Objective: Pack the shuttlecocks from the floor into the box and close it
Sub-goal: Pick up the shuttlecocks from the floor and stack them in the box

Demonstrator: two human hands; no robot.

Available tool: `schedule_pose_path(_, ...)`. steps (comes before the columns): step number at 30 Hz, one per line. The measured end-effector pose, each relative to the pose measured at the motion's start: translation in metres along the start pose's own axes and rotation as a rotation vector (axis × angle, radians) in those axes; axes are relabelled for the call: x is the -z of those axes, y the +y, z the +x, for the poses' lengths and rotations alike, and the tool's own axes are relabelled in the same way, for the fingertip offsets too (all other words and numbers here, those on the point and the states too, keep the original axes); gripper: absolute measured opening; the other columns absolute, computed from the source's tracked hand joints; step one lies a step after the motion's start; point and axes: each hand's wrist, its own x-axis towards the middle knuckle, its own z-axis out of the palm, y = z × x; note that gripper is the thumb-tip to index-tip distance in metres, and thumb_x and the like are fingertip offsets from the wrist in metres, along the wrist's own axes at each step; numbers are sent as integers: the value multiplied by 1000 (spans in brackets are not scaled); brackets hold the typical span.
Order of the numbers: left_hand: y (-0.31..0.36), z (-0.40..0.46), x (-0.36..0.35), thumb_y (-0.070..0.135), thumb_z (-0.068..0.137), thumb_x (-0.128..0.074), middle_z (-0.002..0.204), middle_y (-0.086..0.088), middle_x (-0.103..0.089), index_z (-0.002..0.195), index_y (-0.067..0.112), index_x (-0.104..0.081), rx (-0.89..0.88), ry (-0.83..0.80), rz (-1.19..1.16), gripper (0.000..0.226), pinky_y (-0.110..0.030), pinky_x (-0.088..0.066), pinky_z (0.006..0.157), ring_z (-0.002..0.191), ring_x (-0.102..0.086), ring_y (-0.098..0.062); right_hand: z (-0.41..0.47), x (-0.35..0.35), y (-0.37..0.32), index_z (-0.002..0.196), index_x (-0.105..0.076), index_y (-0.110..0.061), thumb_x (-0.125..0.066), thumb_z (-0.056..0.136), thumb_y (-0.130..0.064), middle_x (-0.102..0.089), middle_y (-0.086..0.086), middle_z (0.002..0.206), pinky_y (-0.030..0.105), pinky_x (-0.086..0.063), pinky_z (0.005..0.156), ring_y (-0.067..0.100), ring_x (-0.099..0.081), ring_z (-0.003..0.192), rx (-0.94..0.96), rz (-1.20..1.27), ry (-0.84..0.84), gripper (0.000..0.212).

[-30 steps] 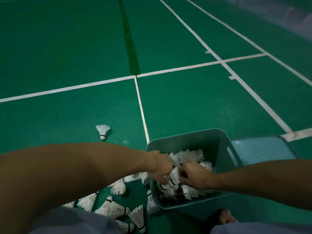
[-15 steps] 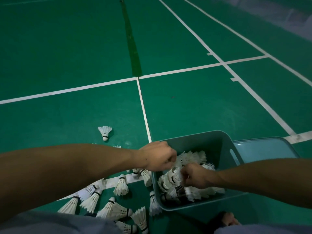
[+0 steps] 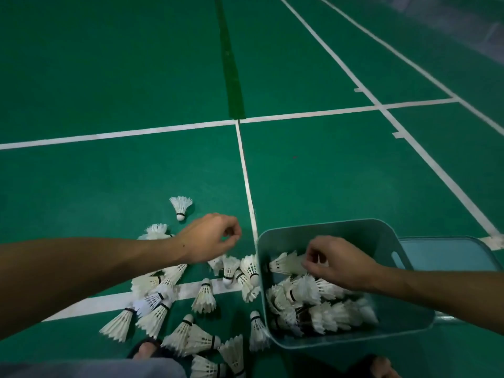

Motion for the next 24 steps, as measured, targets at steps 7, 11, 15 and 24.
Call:
schedule_pose_path(7,-67,-9,9,32,100,-62,102,11,-72,109,25,-68,154,-187,118,13,-33,-58,84,91,-68,-8,67,33,-72,92,-56,-31,-55,99,-45,-55,-17,91,23,-45,77,5,-49,87,304,-65,161,16)
schedule_pose_path(11,-78,-13,6,37,98,-62,112,3,-74,120,27,-65,141,-365,251,24,-38,-59,84,97,-68,-18,110,35,-96,99,-62,-27,-58,99,-39,-62,-9,101,28,-45,84,11,-51,98,375,-144,26,13)
schedule_pose_path(15,-79,-8,-8,35,99,-60,119,3,-73,139,27,-49,25,-450,384,42,-40,-58,84,106,-67,-24,154,33,-112,110,-70,-18,-60,99,-31,-71,-2,108,30,-50,84,15,-61,94,258,-144,-245,20)
schedule_pose_path(24,-80,32,-53,30,91,-79,119,-5,-68,152,31,-33,-149,-404,426,76,-44,-61,81,97,-69,-26,229,-34,-68,94,-75,-18,-77,89,-34,-69,-3,82,37,-57,85,17,-64,76,-112,-149,-760,16)
